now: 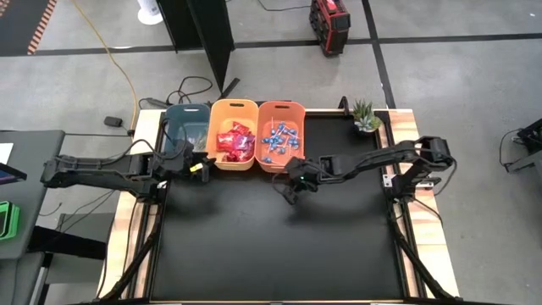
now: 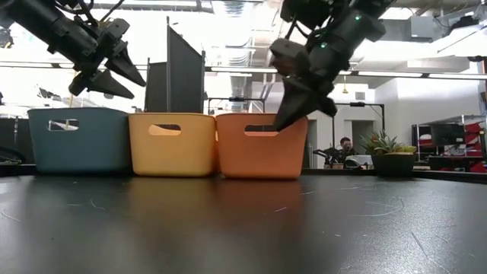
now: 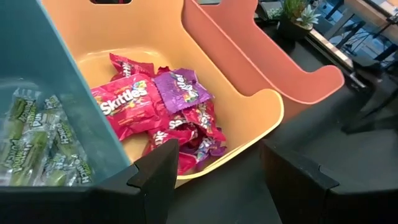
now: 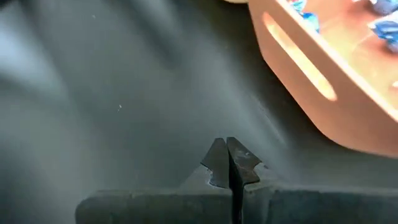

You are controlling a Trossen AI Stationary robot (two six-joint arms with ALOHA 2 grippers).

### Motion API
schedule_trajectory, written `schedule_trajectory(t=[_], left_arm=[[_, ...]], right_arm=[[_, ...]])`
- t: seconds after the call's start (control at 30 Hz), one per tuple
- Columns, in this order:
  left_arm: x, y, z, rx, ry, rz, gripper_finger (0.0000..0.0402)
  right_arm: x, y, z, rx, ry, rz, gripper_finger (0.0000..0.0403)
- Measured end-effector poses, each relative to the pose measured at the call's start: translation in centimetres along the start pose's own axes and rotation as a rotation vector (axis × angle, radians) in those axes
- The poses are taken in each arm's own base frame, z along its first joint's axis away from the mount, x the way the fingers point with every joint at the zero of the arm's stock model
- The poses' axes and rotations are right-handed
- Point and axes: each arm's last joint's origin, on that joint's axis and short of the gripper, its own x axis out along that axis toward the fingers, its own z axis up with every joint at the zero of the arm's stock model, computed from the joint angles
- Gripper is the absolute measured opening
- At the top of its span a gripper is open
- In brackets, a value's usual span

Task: Sort candy
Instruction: Move the orange bin to the right side of the yellow bin, then return to Home Position

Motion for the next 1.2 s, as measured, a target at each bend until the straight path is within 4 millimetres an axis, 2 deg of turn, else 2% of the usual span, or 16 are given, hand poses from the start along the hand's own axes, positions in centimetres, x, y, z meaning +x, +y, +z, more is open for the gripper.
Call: schedule_trajectory(t=[0.2, 0.4, 0.5, 0.6, 0.73, 0.87, 1.0, 1.1, 1.2], left_arm=[[0.5, 0.4, -0.5, -0.003, 0.049, 0.064, 0.0219], [1.3, 0.2, -1.0, 0.041, 0.087, 0.097, 0.0219], [1.4, -0.5, -0.6, 0.048, 0.066, 0.016, 0.0219], [0.6, -1.6, 0.5, 0.085, 0.004, -0.082, 0.021], [-1.4, -2.0, 2.6, 0.198, -0.086, -0.142, 0.0165], [-3.4, -1.4, 3.6, 0.233, -0.133, -0.263, 0.0092], [-5.1, 0.0, 3.4, 0.192, -0.177, -0.351, 0.0016], [-6.2, 1.1, 3.2, 0.158, -0.235, -0.409, 0.0006], [-6.8, 2.1, 2.5, 0.203, -0.269, -0.467, 0.0001]], right_arm=[[-0.6, -0.1, -0.6, -0.015, 0.055, -0.031, 0.0], [-2.1, 1.2, -0.5, -0.065, -0.005, 0.033, 0.0], [-3.7, 2.1, -0.2, -0.095, -0.067, 0.089, 0.0], [-5.9, 2.7, 0.1, -0.101, -0.143, 0.13, 0.0], [-9.8, 3.0, 0.9, -0.122, -0.284, 0.204, 0.0], [-12.3, 1.8, 0.4, -0.105, -0.411, 0.275, 0.0], [-12.9, -0.6, -2.0, -0.024, -0.525, 0.326, 0.0], [-12.9, -2.5, -4.1, 0.035, -0.628, 0.379, 0.0], [-12.5, -4.3, -5.8, 0.028, -0.693, 0.385, 0.0]])
